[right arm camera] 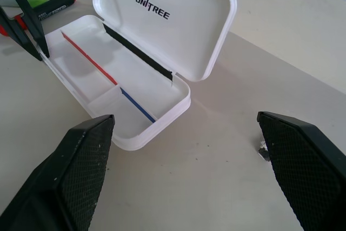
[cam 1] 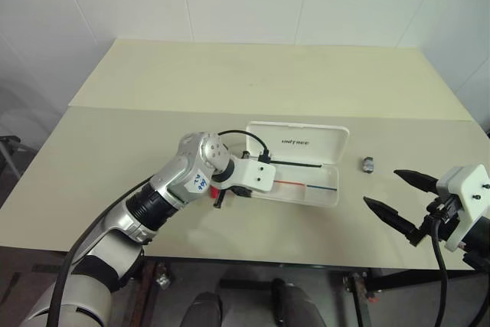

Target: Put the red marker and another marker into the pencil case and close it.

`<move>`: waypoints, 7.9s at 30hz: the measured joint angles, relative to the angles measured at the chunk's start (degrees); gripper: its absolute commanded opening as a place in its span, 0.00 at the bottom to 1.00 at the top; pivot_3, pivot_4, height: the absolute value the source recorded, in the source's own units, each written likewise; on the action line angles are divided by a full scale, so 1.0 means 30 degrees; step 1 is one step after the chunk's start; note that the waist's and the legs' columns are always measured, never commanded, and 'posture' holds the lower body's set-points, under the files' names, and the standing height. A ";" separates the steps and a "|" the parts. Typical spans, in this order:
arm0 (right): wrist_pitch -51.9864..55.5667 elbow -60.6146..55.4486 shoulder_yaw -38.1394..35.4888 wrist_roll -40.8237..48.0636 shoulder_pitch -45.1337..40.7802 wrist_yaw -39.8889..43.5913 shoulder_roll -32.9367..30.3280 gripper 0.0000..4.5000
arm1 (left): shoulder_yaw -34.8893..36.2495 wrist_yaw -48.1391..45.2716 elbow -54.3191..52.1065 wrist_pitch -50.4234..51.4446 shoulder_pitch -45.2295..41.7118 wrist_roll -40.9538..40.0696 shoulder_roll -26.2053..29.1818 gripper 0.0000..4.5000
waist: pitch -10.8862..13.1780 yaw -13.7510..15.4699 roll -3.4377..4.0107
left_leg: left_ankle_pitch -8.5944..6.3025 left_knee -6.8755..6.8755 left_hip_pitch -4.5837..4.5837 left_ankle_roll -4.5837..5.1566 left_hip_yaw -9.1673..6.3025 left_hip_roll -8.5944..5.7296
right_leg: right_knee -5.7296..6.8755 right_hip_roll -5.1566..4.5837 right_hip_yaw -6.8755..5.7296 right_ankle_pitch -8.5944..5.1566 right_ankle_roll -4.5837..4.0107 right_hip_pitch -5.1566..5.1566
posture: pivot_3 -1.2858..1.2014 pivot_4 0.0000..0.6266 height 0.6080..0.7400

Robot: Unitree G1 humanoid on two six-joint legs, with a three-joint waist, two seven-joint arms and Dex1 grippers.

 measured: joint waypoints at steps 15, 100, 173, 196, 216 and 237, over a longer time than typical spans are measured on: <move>0.0007 -0.0057 0.0262 -0.0001 0.0030 -0.0333 0.0026 1.00 | -0.0451 -0.0359 -0.0558 0.0164 -0.0014 0.0268 -0.0364 0.25 | 0.0014 0.0506 -0.0025 | -0.0086 0.0025 0.0051 0.0007 0.0045 -0.0193 | 0.0844 -0.0173 0.0057 -0.0529 0.0036 -0.0352 | 0.52 0.24 1.00; 0.0793 -0.1340 0.0371 0.3862 -0.1304 0.4124 -0.2512 1.00 | 0.9750 1.7900 -0.8232 1.6266 0.6215 -0.7576 -0.3659 0.99 | 0.0112 0.0075 -0.0167 | -0.0150 0.0000 0.0077 0.0015 0.0038 -0.0197 | 0.1051 -0.0182 0.0059 -0.0487 0.0295 -0.0492 | 0.52 0.24 1.00; 0.0372 0.0008 0.1278 0.1402 -0.2053 0.2644 -0.2355 1.00 | 1.1307 2.1873 -0.5137 1.4579 0.2744 -1.0830 -0.3449 0.13 | 0.0173 0.0169 -0.0277 | -0.0187 -0.0047 0.0099 -0.0114 0.0040 -0.0177 | 0.1027 -0.0178 0.0043 -0.0490 0.0279 -0.0505 | 0.52 0.24 1.00; 0.0125 -0.1445 -0.0675 0.2070 -0.0647 0.1465 -0.0837 1.00 | 0.8366 0.5830 0.1004 -0.4026 -0.1967 -1.1137 0.0500 0.13 | 0.0171 0.0158 -0.0271 | -0.0156 -0.0028 -0.0010 -0.0141 0.0077 -0.0179 | 0.1055 -0.0176 0.0071 -0.0476 0.0290 -0.0637 | 0.52 0.24 1.00; -0.1647 -0.2457 -0.2620 0.1860 0.2516 0.2930 -0.0109 1.00 | 0.4562 0.1392 0.6265 -1.0668 -0.2516 -0.7844 -0.2157 0.13 | 0.0168 0.0140 -0.0267 | -0.0131 0.0031 0.0027 -0.0082 0.0101 -0.0173 | 0.1181 -0.0132 0.0137 -0.0496 0.0255 -0.0630 | 0.52 0.24 1.00; -0.2225 -0.3546 -0.4200 0.2652 0.4528 0.2239 0.0906 1.00 | 0.3044 0.4776 0.8261 -1.3366 -0.1821 -0.2774 -0.3220 0.13 | 0.0169 0.0131 -0.0268 | -0.0131 0.0007 0.0025 -0.0080 0.0205 -0.0167 | 0.1196 -0.0095 0.0287 -0.0484 0.0280 -0.0626 | 0.52 0.24 1.00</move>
